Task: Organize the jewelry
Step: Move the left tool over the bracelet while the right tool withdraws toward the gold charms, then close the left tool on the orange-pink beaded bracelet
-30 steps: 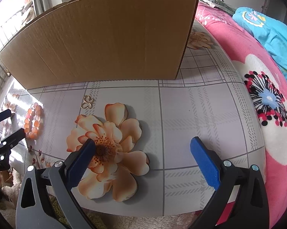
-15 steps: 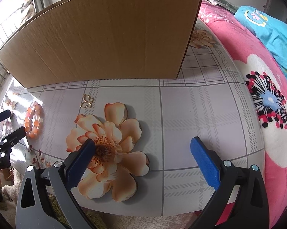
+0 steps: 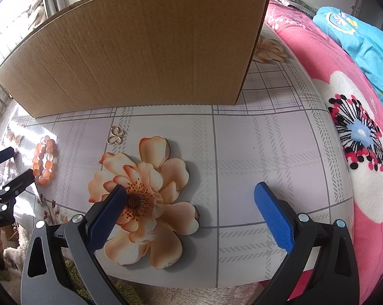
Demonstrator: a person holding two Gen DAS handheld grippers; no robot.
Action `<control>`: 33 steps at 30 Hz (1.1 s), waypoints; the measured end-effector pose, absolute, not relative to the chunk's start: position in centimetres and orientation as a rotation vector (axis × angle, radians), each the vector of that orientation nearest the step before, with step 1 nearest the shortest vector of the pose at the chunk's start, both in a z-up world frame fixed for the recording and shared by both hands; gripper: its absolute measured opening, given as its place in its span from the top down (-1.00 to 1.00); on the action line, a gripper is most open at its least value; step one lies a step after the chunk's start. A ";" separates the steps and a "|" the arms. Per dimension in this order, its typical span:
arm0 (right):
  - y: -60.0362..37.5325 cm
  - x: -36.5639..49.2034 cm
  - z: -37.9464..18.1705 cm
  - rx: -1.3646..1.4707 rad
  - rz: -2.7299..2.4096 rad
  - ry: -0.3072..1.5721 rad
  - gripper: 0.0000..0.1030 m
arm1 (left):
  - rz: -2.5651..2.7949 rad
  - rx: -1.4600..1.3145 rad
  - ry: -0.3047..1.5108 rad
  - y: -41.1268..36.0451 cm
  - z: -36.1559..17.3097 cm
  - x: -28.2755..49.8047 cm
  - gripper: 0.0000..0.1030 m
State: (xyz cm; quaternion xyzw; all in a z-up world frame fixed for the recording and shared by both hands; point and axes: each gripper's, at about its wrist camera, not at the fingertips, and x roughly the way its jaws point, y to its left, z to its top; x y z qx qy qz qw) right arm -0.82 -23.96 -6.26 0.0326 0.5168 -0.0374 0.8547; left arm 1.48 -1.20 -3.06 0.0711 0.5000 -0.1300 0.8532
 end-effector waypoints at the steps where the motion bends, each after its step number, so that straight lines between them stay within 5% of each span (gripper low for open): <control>1: -23.9 -0.8 -6.3 0.068 -0.079 1.087 -0.88 | -0.273 0.150 1.050 -1.2 -3.0 1.5 -0.84; 14: -23.8 -0.8 -6.3 0.068 -0.078 1.089 -0.89 | -0.323 0.178 0.999 -1.0 -2.9 0.7 -0.86; 20: -23.8 -1.0 -6.2 0.069 -0.080 1.082 -0.89 | -0.502 0.107 0.804 -1.4 0.9 -1.5 -0.81; 28: -23.9 -1.2 -6.1 0.069 -0.080 1.078 -0.89 | -0.676 0.162 0.802 -4.8 0.7 -2.7 0.00; 33: -23.9 -1.3 -6.0 0.069 -0.080 1.073 -0.89 | -0.680 0.173 0.845 -5.7 -0.8 -2.8 0.30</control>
